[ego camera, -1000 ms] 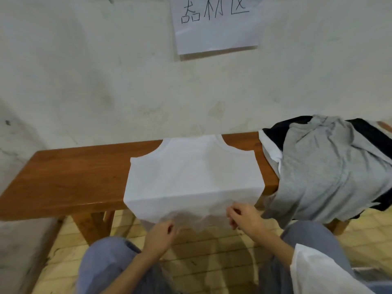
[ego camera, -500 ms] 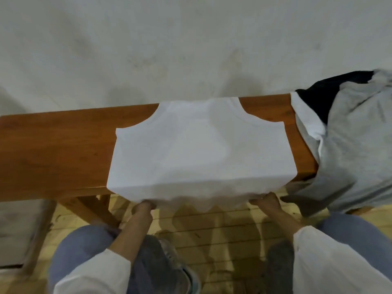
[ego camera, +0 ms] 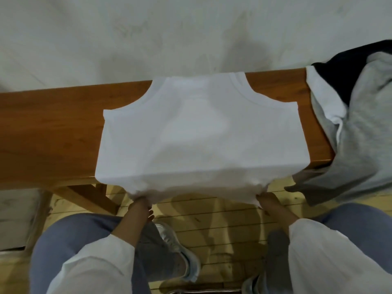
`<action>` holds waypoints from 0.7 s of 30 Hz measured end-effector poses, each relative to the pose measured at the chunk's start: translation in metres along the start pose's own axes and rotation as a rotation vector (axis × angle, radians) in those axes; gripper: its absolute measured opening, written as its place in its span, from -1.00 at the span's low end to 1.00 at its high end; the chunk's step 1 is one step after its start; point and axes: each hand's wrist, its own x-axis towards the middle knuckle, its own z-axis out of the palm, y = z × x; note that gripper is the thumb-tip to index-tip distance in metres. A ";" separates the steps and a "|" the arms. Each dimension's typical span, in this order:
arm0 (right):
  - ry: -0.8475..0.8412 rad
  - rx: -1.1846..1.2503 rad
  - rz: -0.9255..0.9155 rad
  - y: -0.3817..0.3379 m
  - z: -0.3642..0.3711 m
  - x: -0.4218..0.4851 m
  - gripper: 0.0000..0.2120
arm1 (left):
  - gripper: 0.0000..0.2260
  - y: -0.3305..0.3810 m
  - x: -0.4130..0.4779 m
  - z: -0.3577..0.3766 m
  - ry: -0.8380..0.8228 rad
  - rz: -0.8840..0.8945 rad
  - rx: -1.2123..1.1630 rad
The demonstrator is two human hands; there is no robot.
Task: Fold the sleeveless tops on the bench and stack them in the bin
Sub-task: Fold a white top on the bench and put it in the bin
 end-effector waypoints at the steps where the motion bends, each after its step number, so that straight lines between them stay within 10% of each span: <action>1: 0.019 0.015 0.050 0.000 -0.003 -0.006 -0.66 | -0.83 -0.002 -0.003 -0.002 -0.050 0.034 -0.034; 16: 0.327 0.222 -0.406 0.015 -0.038 -0.144 -0.65 | -0.80 -0.018 -0.105 -0.058 0.005 0.536 0.234; 21: 0.342 0.438 -0.644 -0.008 -0.064 -0.202 -0.90 | -0.87 -0.006 -0.171 -0.080 -0.373 0.545 -0.182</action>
